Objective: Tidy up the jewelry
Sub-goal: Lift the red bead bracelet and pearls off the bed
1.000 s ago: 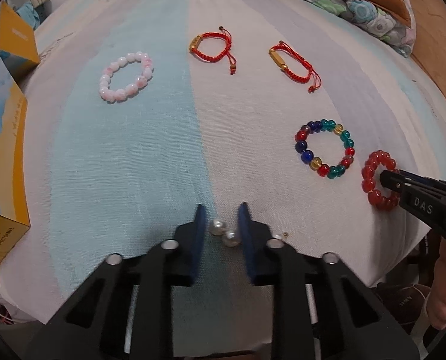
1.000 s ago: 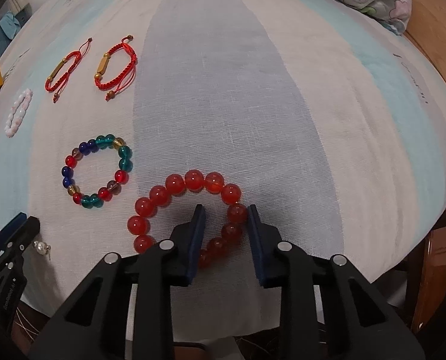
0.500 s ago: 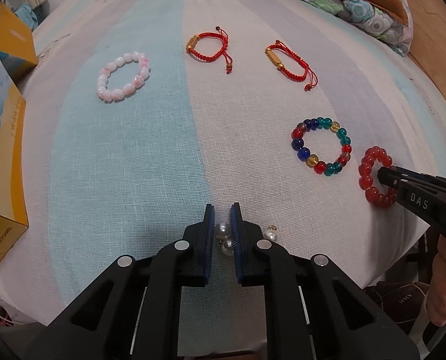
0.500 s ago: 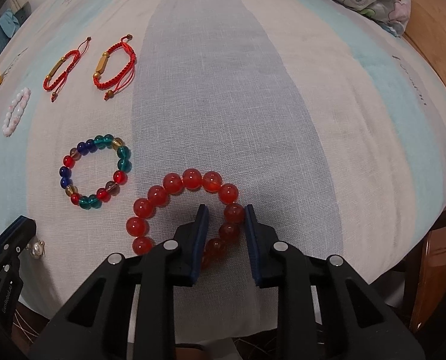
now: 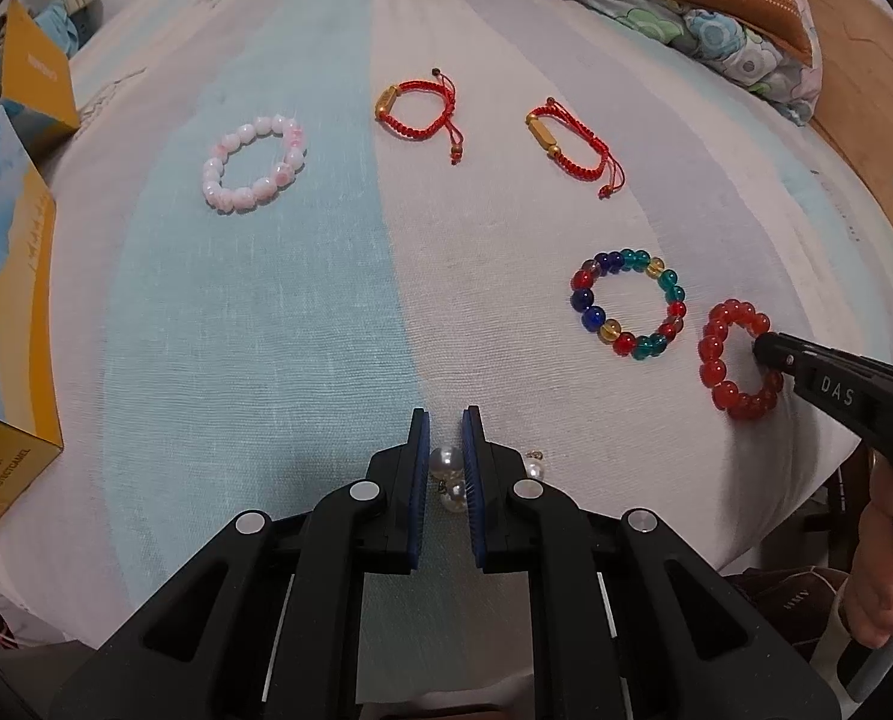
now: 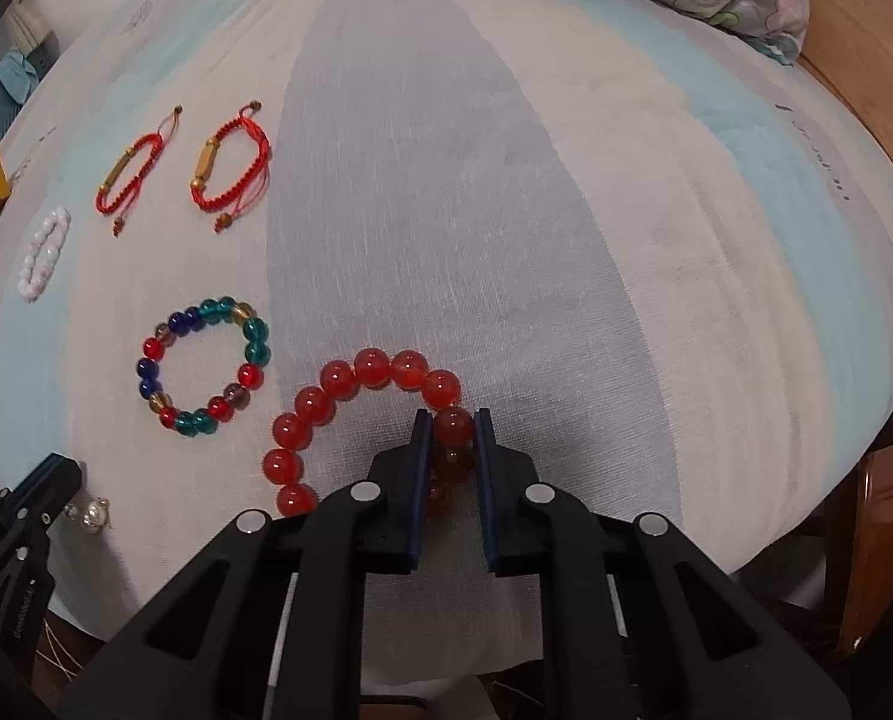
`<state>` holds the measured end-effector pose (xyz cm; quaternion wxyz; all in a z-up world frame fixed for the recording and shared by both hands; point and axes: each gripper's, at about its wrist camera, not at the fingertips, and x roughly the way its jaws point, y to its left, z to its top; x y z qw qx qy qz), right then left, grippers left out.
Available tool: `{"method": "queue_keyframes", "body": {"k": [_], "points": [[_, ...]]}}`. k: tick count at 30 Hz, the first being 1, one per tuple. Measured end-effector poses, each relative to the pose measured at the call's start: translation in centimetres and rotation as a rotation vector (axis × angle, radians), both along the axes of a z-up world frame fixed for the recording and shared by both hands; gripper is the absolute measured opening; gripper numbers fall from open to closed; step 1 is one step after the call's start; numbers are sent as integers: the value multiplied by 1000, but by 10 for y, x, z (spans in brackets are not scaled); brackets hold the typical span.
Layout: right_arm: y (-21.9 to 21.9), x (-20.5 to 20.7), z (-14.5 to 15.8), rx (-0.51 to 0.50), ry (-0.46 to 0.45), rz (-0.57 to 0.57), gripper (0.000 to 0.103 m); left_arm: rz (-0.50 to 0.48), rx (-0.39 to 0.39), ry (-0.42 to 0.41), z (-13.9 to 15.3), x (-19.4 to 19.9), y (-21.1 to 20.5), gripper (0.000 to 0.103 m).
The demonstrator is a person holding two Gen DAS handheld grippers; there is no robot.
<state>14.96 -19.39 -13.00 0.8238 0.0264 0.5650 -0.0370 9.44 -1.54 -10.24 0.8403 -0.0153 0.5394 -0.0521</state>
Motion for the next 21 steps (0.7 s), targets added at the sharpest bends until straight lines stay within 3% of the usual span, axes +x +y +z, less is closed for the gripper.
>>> {"method": "queue_keyframes", "body": {"k": [21], "points": [[25, -19, 61, 70, -163, 39, 13, 3, 9, -40, 27, -4, 3, 11]]}}
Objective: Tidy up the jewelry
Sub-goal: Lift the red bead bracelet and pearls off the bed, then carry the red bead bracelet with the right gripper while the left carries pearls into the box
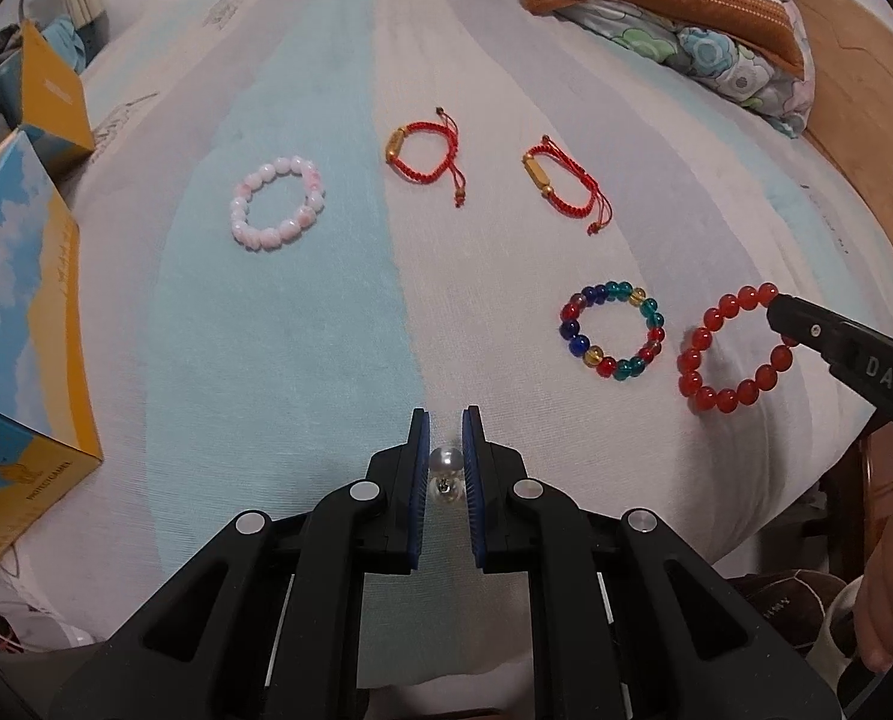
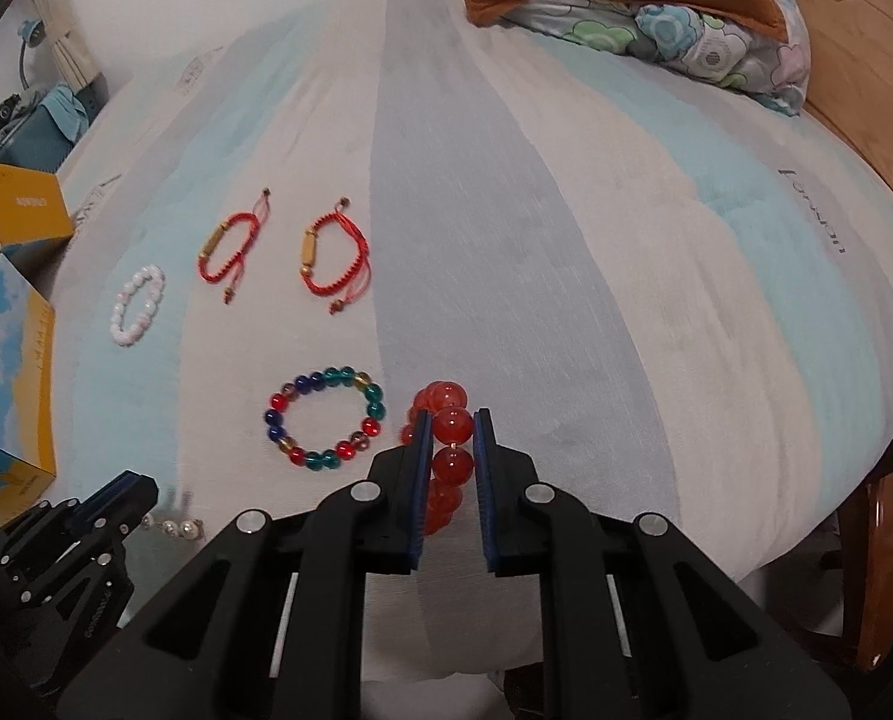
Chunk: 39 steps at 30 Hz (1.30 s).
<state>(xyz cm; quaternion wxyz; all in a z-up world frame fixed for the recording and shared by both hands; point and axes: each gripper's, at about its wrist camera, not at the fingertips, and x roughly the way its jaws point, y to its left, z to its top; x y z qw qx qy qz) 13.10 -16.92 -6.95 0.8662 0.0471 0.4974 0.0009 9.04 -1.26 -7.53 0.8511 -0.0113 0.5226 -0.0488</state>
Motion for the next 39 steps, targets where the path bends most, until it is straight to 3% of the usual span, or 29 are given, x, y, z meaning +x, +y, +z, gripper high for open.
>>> {"method": "queue_keyframes", "body": {"k": [29, 39], "points": [[31, 4, 58, -5, -74, 10, 13, 49, 38, -85, 63, 8, 24, 11], [59, 20, 80, -7, -92, 30, 13, 121, 52, -104, 85, 18, 49, 11]]}}
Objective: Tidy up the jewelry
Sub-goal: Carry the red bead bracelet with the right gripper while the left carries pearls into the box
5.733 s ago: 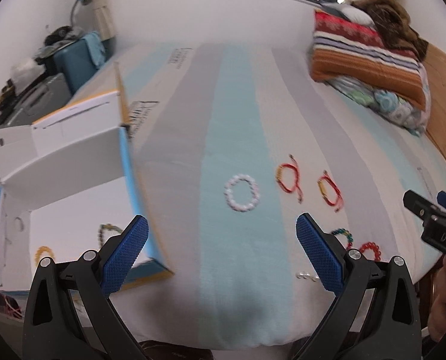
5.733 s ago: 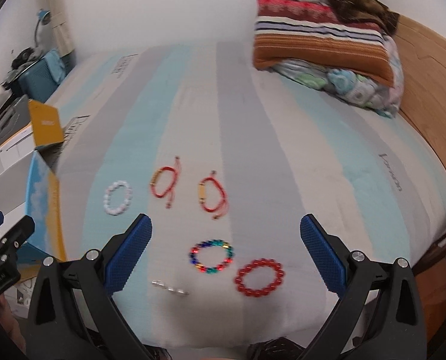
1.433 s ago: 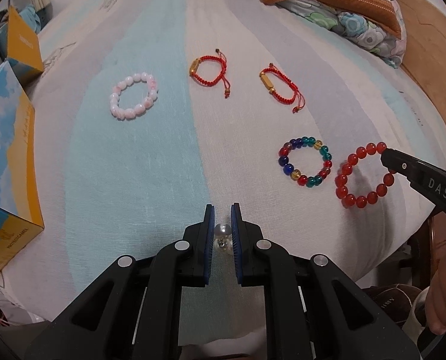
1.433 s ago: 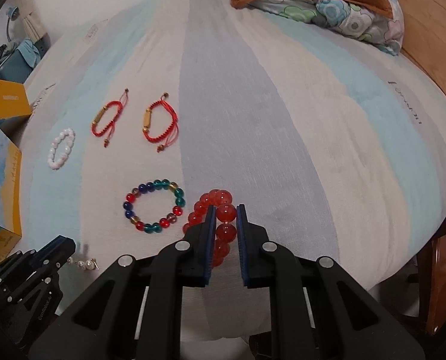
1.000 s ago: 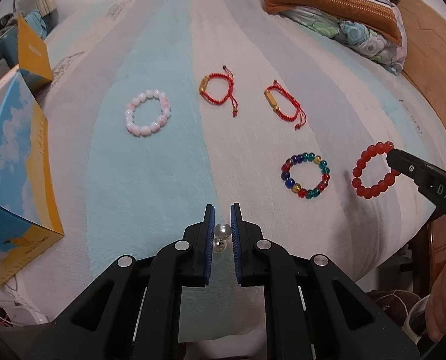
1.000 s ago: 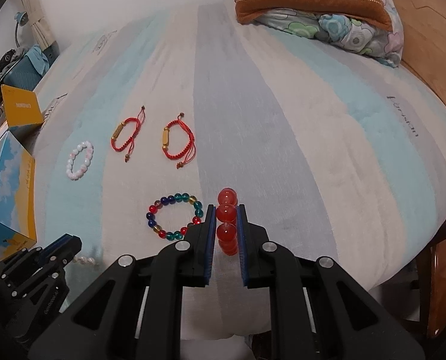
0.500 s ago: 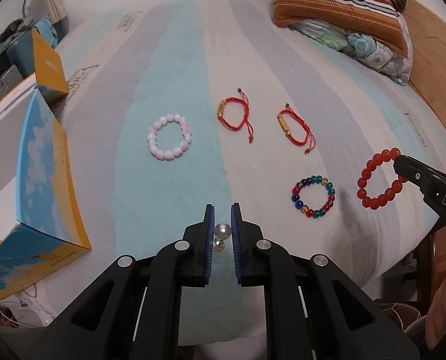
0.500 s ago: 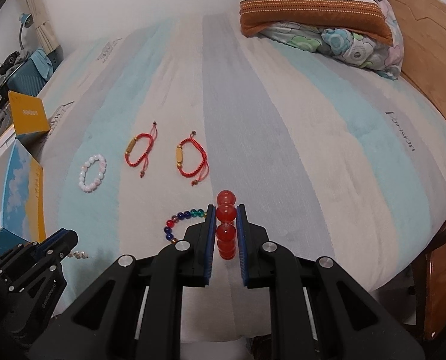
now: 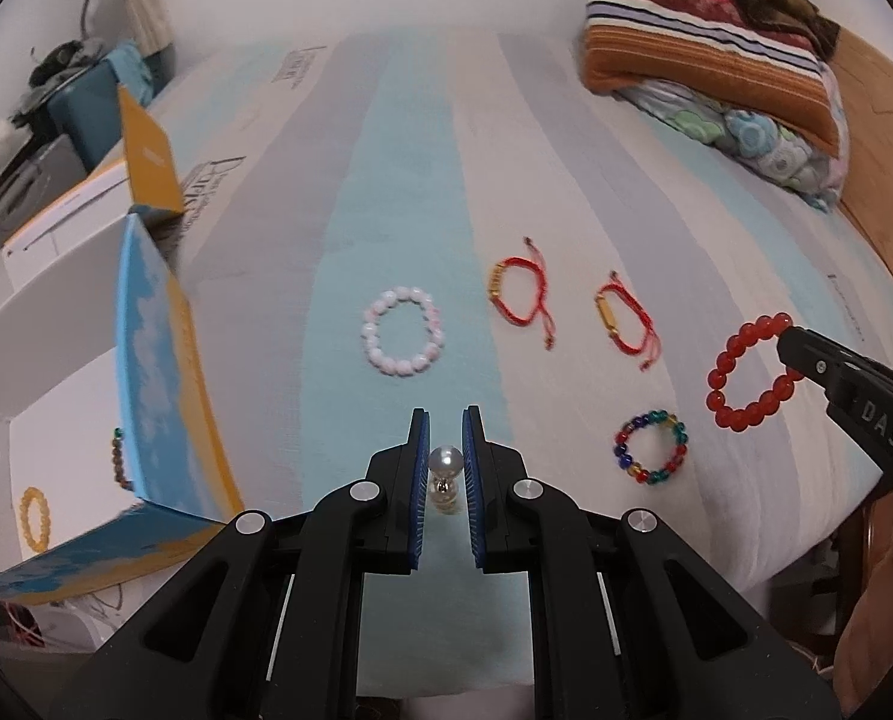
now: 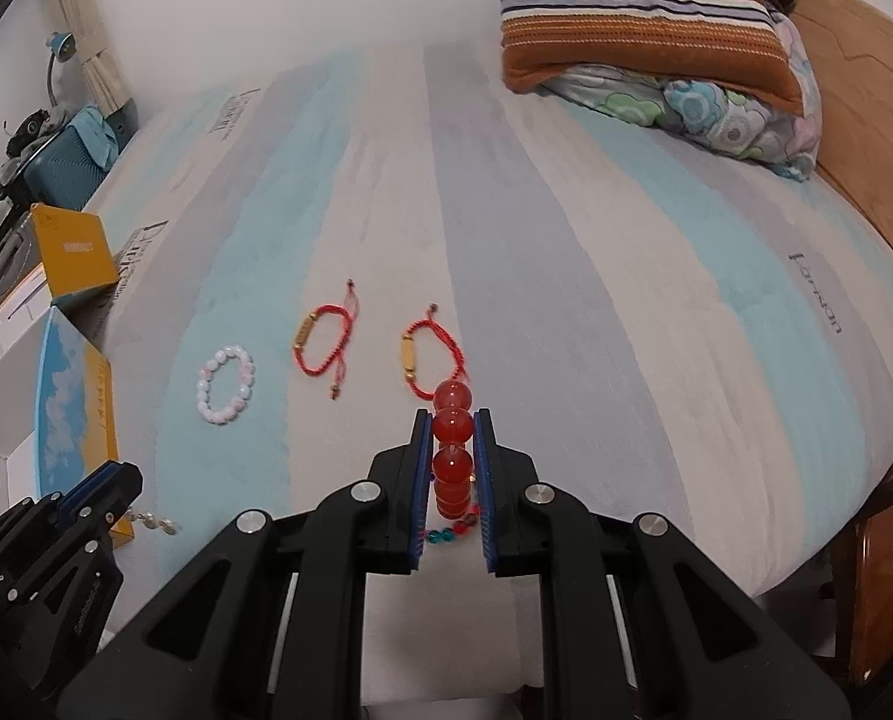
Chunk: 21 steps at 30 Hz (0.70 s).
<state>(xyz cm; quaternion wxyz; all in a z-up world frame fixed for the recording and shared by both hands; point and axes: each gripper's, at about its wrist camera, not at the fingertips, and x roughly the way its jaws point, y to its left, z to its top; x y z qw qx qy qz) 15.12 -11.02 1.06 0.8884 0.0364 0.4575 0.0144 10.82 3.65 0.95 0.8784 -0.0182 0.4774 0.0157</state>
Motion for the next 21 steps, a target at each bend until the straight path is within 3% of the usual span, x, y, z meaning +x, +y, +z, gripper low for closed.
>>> {"method": "queue_keyframes", "body": {"k": [21], "points": [[83, 3, 27, 20, -30, 132, 13, 138, -5, -66, 42, -5, 75, 11]]}}
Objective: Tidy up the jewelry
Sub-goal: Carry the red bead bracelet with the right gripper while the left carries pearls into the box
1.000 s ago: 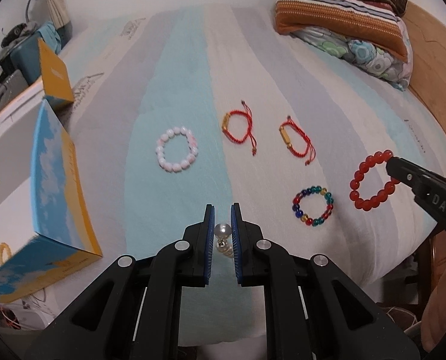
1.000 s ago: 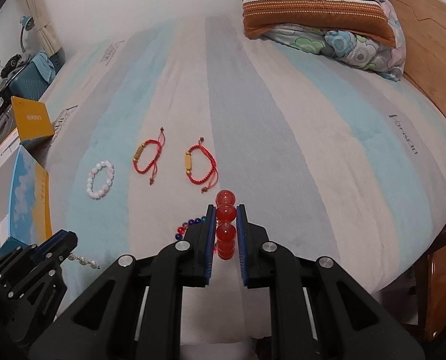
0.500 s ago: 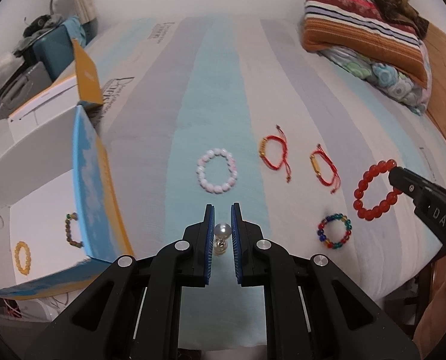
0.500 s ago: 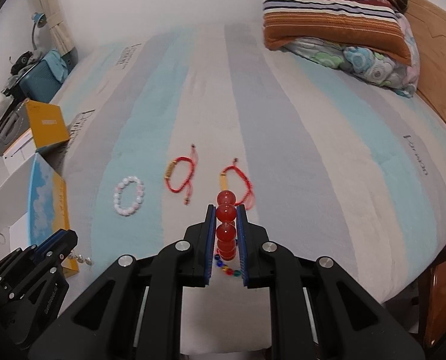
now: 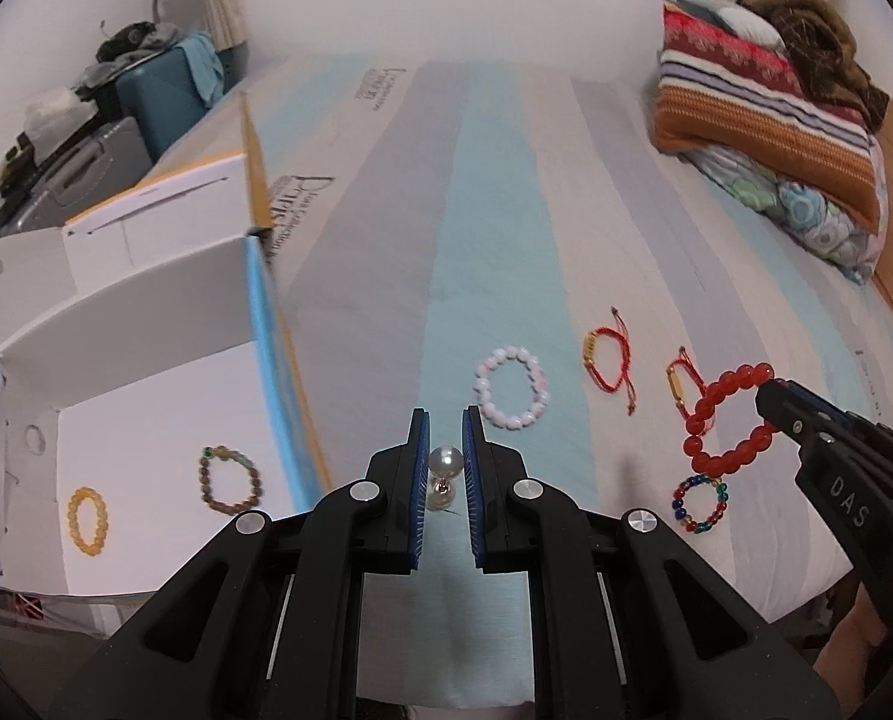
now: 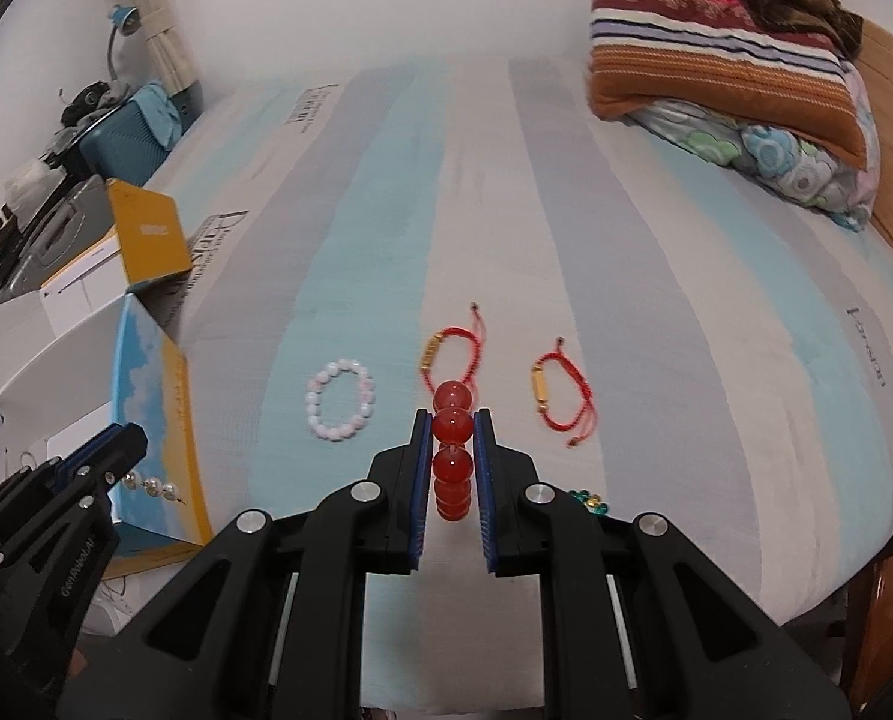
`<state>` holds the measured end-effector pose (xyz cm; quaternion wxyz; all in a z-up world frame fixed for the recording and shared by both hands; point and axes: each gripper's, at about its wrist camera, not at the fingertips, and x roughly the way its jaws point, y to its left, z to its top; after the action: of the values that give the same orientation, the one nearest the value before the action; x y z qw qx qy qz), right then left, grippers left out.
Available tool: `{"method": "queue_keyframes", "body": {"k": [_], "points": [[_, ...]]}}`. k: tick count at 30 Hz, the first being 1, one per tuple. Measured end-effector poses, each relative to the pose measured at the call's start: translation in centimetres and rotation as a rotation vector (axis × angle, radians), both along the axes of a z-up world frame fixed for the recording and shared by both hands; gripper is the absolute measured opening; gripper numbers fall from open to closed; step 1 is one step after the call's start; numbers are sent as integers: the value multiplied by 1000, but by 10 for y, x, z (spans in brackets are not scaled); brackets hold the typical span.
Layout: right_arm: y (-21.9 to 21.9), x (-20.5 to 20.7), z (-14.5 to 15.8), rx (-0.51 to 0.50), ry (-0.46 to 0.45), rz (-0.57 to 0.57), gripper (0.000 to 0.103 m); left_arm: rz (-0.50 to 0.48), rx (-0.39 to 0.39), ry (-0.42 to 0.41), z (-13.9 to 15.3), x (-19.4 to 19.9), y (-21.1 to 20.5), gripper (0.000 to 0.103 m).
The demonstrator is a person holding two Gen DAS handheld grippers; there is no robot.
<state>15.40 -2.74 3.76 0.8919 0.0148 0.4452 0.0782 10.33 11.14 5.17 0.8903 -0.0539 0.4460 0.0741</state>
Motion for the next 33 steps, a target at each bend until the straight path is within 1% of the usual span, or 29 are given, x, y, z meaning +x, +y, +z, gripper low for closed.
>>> {"method": "queue_keyframes", "body": {"k": [9, 16, 23, 33], "points": [[30, -13, 21, 9, -30, 48, 13, 67, 12, -30, 23, -24, 38, 11], [61, -26, 35, 7, -51, 118, 13, 112, 32, -38, 34, -40, 65, 11], [91, -30, 40, 15, -50, 177, 13, 162, 34, -48, 42, -54, 97, 11], [133, -30, 38, 26, -40, 239, 13, 236, 44, -44, 41, -69, 146, 11]]}}
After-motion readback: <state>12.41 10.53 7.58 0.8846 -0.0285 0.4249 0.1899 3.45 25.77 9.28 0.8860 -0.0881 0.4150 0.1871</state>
